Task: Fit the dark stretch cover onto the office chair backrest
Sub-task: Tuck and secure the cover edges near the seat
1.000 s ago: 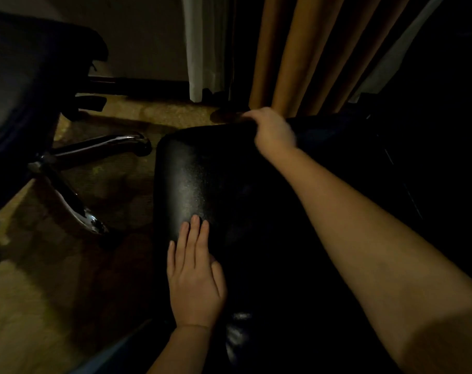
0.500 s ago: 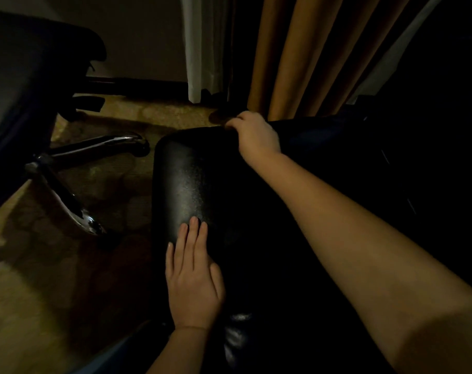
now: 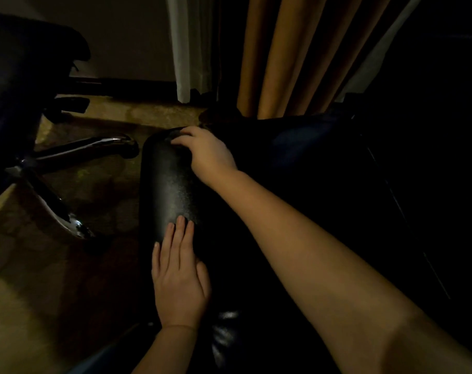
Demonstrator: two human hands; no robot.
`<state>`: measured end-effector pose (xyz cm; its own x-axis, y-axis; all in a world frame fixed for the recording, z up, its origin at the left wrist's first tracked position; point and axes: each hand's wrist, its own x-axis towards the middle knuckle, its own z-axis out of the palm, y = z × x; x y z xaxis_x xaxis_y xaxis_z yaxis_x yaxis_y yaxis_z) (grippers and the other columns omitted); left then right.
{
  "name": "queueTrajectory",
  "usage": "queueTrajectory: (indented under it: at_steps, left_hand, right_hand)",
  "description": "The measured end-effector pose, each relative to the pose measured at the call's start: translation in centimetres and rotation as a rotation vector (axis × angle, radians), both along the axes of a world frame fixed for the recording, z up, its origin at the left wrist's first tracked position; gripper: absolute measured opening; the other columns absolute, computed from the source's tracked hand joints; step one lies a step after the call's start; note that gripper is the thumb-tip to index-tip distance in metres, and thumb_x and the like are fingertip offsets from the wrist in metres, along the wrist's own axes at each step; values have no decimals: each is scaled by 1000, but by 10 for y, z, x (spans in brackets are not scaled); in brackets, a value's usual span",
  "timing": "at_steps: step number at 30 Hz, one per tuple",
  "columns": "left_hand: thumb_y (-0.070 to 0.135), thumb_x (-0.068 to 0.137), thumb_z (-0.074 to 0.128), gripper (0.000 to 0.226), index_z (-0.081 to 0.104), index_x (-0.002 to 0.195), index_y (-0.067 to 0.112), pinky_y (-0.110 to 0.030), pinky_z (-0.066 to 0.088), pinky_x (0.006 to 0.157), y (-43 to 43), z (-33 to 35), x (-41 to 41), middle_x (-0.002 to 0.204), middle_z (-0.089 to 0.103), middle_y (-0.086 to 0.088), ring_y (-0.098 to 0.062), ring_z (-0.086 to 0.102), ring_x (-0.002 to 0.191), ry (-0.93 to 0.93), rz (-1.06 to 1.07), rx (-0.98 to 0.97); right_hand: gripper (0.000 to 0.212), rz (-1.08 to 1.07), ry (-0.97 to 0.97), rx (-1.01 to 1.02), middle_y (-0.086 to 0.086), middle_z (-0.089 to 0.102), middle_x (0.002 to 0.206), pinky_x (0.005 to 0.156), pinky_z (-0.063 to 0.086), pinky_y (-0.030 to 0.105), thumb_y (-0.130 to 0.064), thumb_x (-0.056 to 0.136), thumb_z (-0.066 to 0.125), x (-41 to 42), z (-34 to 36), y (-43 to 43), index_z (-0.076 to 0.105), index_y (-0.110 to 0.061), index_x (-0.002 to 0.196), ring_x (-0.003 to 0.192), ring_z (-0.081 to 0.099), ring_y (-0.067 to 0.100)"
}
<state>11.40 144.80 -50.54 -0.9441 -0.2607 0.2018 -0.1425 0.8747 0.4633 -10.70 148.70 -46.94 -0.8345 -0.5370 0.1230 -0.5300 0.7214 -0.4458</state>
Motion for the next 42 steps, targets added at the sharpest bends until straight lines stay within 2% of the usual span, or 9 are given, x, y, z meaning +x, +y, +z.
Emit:
queueTrajectory:
  at_steps: [3,6,12,18,23,28,33,38,42]
  left_hand:
    - [18,83,30,61,41,142,7,-39,14,118,0,1,-2,151,36,-6,-18,25,143,12,6,9]
    - [18,86,28,59,41,143,7,-40,13,119,0,0,-3,151,36,-6,-18,24,143,14,-5,10]
    - [19,86,28,59,42,142,7,-42,14,118,-1,-2,-4,151,37,-7,-19,25,143,25,-2,4]
    - [20,88,27,58,41,142,6,-42,14,119,-2,-3,-3,152,35,-7,-18,23,144,26,-8,1]
    - [22,89,25,58,40,143,7,-43,14,119,-1,2,-4,152,35,-8,-17,21,145,13,-13,18]
    - [23,90,27,57,39,143,6,-44,15,119,-2,9,-8,151,36,-11,-23,24,144,-16,-49,-15]
    - [8,92,49,50,40,141,0,-53,23,113,1,22,-7,149,37,-17,-31,28,141,-69,-74,-98]
    - [13,94,50,49,41,141,-1,-56,23,111,3,34,-7,149,37,-18,-34,32,138,-202,-80,-218]
    - [24,98,45,48,41,140,1,-52,20,114,13,41,-3,150,36,-17,-31,29,140,-188,-89,-169]
  right_hand:
    - [41,-125,-1,-78,3,53,134,104,39,29,-1,87,53,-17,-7,56,63,-19,123,126,46,20]
    - [27,-532,18,-172,-3,62,105,79,37,2,-8,90,53,-29,5,142,68,-8,113,100,57,9]
    - [46,-916,-135,-125,10,49,137,93,34,18,0,94,37,-34,15,263,54,-16,133,124,48,27]
    - [41,-1025,-242,-11,9,49,137,96,33,25,-16,100,34,-4,22,270,47,-22,138,125,45,25]
    - [45,-1076,-196,163,19,49,131,94,41,41,-2,96,36,93,25,291,46,-16,138,116,49,38]
    - [51,-1086,-252,268,21,47,132,86,46,45,3,94,40,197,28,311,42,-14,141,111,52,43]
    - [50,-1143,-248,333,23,50,128,84,47,43,3,91,42,271,26,321,46,-13,138,105,57,43]
    - [39,-1223,-278,174,26,59,115,82,49,36,-5,94,47,326,17,329,50,-7,133,97,60,37]
    - [58,-1176,-182,70,19,46,141,98,43,38,13,84,50,325,16,323,50,-9,137,121,52,36]
